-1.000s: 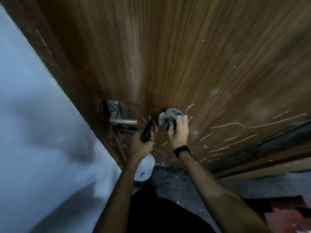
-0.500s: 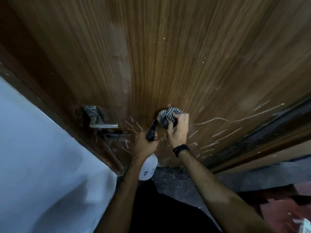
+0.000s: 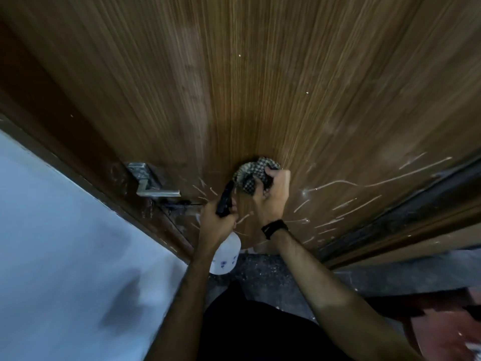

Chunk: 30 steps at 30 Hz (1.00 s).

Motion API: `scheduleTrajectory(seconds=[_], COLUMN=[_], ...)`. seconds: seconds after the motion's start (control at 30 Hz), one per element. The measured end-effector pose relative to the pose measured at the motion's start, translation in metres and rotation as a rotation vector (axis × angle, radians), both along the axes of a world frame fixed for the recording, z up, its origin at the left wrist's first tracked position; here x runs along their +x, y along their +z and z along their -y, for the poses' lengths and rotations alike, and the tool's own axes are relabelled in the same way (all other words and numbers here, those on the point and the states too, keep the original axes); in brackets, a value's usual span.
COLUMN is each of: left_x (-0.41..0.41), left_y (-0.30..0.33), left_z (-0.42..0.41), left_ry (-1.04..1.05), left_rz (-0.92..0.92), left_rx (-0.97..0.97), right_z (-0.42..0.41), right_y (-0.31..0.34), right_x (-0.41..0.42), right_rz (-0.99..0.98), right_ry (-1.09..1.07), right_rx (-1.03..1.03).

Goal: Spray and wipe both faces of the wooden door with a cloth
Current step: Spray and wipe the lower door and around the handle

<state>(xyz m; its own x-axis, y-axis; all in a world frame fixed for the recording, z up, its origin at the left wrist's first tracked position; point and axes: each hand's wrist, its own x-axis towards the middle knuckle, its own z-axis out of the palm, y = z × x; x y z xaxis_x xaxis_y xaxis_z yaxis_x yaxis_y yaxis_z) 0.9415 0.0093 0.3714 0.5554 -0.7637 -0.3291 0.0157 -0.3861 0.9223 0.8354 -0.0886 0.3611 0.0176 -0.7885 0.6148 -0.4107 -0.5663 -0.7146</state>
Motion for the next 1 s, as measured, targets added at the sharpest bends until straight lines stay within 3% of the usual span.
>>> scheduleTrajectory(seconds=[0.17,0.4,0.6,0.7,0.9,1.0], left_x=[-0.011,-0.024,-0.029,-0.035,-0.045,-0.059], left_y=[-0.001,0.002,0.0,0.004,-0.005,0.005], left_z=[-0.003,0.007,0.012,0.013,0.019,0.026], left_ry=[-0.047,-0.084,-0.108,-0.14,-0.215,-0.261], left_rz=[0.022,0.039,0.068,0.065,0.078,0.087], left_rx=[-0.003,0.011,-0.001,-0.02,-0.037,-0.045], right_z=[-0.003,0.016,0.005,0.005,0.026,0.029], right_y=[-0.027,0.036,-0.03,-0.039,0.013,0.006], right_x=[-0.025,-0.002,-0.037,-0.051,-0.067,-0.076], right_rz=[-0.049,0.069,-0.04,-0.072,0.127,0.067], right_ry=[-0.048,-0.043,-0.071,-0.1,-0.268,-0.258], right_rx=[0.124,-0.163,0.12,0.165,-0.015,-0.034])
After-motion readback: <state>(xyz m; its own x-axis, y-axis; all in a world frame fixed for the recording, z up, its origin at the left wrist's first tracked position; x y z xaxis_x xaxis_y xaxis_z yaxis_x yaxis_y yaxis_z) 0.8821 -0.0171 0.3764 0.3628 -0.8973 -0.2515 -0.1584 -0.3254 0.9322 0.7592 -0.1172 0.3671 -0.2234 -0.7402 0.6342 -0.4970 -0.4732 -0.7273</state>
